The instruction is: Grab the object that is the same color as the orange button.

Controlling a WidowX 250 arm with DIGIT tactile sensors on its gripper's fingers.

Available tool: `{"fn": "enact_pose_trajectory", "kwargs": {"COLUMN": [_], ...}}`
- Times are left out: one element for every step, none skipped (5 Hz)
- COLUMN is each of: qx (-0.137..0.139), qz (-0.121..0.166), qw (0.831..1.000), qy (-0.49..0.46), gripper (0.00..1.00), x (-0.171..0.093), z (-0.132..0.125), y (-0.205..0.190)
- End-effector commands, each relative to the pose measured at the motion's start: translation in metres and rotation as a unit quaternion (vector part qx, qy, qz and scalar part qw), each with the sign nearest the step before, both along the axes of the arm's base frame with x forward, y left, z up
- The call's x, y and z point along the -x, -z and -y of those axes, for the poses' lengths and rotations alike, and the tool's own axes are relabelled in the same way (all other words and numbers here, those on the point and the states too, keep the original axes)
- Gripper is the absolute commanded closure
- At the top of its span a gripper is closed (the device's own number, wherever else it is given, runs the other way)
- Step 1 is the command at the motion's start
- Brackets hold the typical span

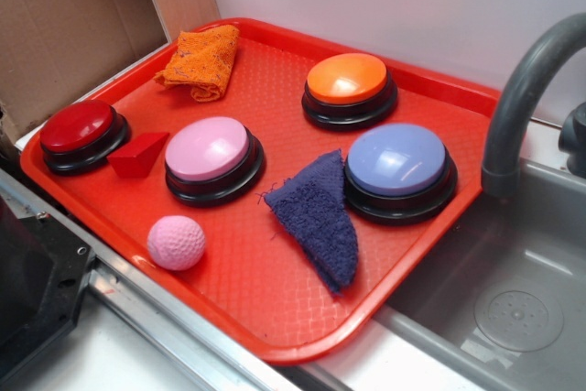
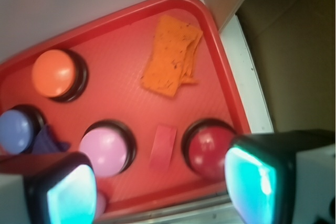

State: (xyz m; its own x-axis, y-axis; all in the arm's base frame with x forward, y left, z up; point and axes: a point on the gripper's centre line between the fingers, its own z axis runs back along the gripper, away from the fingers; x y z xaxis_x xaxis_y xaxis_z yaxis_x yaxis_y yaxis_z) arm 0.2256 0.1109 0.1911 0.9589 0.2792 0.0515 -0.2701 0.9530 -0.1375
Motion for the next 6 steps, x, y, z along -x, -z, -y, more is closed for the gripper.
{"fn": "enact_pose_trajectory", "kwargs": {"qx": [-0.031, -0.033, -0.033, -0.033, -0.033, -0.035], "qz": [-0.018, -0.063, -0.063, -0.063, -0.063, -0.052], "qw": [0.999, 0.997, 0.997, 0.997, 0.997, 0.989], "qy": [-0.006, -0.022, -0.022, -0.022, -0.022, -0.134], "gripper": [0.0, 0.0, 0.0, 0.0, 0.0, 0.0], "x": [-0.026, -0.023, -0.023, -0.023, -0.023, -0.036], "z": [-0.007, 0.005, 0.005, 0.005, 0.005, 0.018], "y": [0.043, 0.053, 0.053, 0.053, 0.053, 0.057]}}
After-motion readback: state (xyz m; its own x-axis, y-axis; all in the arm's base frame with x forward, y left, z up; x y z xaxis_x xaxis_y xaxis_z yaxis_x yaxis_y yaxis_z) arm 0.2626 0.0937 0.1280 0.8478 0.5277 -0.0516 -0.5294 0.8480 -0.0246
